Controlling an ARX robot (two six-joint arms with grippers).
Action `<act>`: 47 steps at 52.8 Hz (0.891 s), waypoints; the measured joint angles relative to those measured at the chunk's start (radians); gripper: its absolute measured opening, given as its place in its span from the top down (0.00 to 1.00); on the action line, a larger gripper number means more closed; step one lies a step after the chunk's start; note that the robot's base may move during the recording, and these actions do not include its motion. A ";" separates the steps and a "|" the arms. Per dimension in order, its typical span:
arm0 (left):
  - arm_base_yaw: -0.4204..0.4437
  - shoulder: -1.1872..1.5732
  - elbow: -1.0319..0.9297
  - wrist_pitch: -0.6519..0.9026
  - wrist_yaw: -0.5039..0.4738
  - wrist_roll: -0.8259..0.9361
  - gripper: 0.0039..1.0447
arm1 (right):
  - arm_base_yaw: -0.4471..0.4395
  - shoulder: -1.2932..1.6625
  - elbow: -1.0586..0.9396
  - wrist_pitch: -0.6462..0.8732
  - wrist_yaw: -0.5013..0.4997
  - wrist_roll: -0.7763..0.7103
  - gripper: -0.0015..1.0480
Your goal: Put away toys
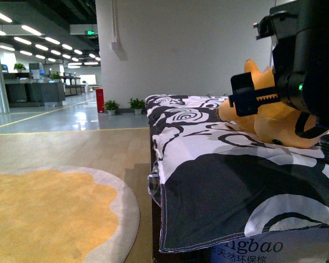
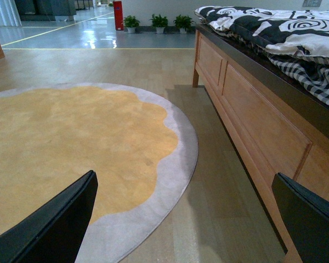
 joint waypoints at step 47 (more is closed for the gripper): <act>0.000 0.000 0.000 0.000 0.000 0.000 0.06 | -0.063 -0.081 0.041 -0.341 -0.346 0.315 0.90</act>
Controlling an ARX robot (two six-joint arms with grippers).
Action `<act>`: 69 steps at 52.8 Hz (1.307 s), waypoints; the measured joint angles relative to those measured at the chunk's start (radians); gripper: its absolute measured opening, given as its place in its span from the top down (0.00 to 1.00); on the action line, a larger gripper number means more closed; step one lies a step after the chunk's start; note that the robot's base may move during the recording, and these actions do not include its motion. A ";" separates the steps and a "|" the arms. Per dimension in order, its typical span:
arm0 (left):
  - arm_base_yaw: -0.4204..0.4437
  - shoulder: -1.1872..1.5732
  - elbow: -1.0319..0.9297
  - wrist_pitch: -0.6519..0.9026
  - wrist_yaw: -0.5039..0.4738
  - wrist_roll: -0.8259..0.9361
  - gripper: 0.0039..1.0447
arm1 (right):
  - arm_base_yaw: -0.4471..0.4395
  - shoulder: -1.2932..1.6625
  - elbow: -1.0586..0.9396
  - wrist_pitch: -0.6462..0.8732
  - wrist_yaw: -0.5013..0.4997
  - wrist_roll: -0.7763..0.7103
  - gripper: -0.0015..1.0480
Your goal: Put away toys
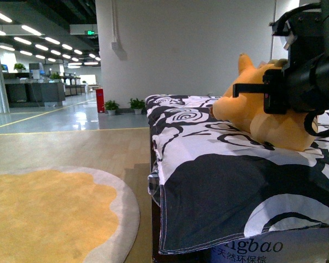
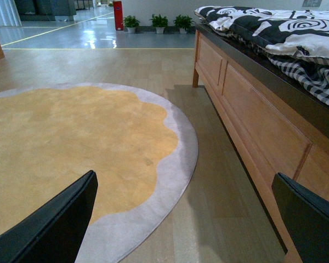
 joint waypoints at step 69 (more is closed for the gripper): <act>0.000 0.000 0.000 0.000 0.000 0.000 0.06 | -0.046 -0.916 -0.504 -0.251 -0.126 -0.011 0.93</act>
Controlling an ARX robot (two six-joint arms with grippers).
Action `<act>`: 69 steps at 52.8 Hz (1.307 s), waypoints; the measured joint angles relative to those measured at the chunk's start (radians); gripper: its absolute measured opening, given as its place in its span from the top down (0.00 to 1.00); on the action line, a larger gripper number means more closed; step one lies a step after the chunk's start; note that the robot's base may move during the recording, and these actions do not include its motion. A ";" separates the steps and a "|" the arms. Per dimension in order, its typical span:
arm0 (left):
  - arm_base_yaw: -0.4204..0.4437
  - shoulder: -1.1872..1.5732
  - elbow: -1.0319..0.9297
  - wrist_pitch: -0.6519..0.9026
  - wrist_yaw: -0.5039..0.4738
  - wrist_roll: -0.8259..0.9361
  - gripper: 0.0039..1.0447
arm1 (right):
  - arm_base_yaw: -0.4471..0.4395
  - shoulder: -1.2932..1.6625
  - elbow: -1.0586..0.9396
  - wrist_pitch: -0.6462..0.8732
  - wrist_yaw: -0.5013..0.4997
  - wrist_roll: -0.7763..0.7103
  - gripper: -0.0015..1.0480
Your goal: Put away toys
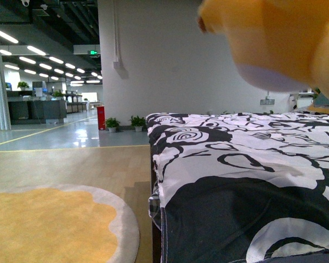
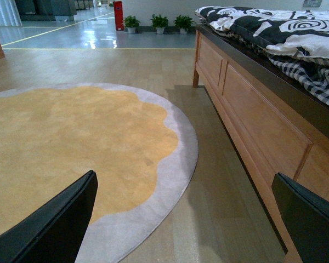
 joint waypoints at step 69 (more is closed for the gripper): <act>0.000 0.000 0.000 0.000 0.000 0.000 0.06 | -0.175 -0.467 -0.619 0.147 -0.140 -0.096 0.93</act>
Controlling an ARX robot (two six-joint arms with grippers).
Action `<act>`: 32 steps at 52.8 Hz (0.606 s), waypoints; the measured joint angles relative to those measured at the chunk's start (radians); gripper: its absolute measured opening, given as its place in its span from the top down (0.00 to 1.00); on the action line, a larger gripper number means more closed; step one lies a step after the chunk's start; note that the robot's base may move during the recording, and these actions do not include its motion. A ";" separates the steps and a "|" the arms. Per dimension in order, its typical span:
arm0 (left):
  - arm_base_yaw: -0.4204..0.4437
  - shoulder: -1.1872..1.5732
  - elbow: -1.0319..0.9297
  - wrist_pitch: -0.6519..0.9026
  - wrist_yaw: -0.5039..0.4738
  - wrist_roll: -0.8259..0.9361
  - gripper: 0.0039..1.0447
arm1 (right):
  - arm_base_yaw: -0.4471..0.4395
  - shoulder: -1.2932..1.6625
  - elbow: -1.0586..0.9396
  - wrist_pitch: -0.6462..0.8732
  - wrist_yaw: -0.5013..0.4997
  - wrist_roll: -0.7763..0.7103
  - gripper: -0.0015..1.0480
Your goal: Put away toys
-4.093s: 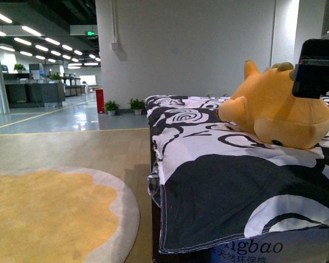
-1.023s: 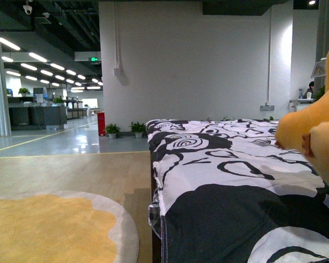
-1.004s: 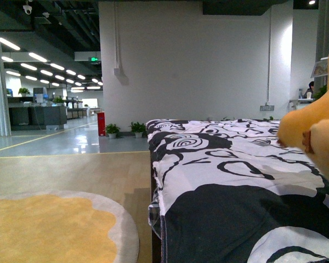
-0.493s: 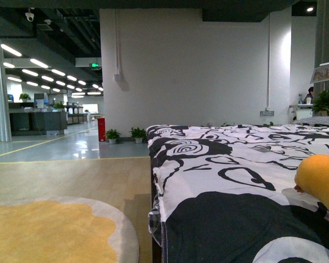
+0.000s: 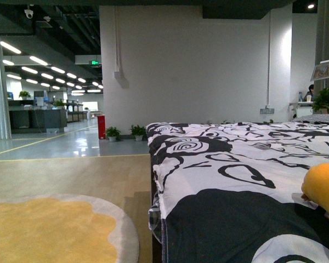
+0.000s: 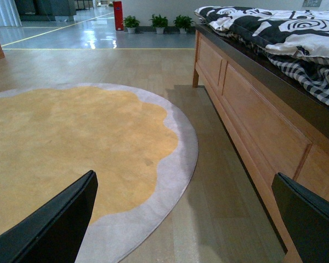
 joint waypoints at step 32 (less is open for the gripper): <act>0.000 0.000 0.000 0.000 0.000 0.000 0.06 | -0.001 -0.262 -0.056 -0.202 0.000 -0.001 0.93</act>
